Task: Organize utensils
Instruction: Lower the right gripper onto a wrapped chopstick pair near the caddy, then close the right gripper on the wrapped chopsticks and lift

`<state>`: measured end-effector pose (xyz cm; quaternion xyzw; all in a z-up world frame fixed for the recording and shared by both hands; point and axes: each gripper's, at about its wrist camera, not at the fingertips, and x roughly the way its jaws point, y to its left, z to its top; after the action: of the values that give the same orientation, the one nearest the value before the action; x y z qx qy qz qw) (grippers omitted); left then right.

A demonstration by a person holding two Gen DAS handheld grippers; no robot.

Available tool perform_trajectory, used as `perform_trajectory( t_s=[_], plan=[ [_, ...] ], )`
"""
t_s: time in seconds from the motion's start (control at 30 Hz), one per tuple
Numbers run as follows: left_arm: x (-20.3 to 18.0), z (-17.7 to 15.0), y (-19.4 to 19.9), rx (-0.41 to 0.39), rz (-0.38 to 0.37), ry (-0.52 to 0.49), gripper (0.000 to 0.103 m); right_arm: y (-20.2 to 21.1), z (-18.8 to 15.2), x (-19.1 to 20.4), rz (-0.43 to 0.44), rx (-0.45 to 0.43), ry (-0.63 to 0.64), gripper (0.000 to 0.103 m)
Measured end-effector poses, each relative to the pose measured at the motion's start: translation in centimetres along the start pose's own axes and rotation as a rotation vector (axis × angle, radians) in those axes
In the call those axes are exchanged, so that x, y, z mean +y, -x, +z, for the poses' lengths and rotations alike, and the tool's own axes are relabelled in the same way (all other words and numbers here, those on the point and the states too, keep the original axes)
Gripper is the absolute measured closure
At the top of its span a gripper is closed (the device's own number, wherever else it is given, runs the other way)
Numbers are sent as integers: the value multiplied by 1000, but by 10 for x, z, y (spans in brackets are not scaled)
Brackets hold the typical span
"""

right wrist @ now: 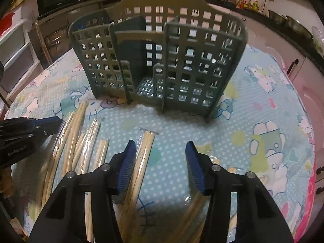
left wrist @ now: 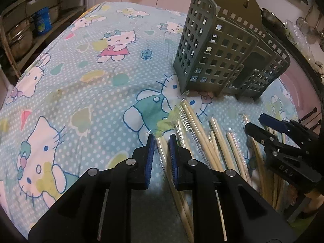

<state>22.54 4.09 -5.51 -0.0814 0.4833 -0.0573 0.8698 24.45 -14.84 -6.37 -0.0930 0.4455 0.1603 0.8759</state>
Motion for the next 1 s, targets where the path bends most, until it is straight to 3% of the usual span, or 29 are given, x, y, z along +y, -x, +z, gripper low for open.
perform_trajectory(
  t_s=[0.27,0.37,0.43,0.53,0.67,0.8,1.0],
  plan=[
    [3,7,-5,10,1,6,92,-12,8,4,2,23,-15,58],
    [3,8,-5,21,-2,9,88,-16,14,5,-2,26,-16,69],
    [3,6,-4,27,-6,5,86,-16,15,9,1,22,-2,85],
    [4,3,-3,30,-9,4,86,-13,19,11,18,9,-3,94],
    [3,5,-6,32,-13,-13,86,3,22,10,75,-43,-19,95],
    [3,9,-8,31,-7,-24,97,17,24,9,97,-76,-24,95],
    [7,16,5,-10,-29,-29,101,36,22,12,119,-120,-18,95]
  ],
)
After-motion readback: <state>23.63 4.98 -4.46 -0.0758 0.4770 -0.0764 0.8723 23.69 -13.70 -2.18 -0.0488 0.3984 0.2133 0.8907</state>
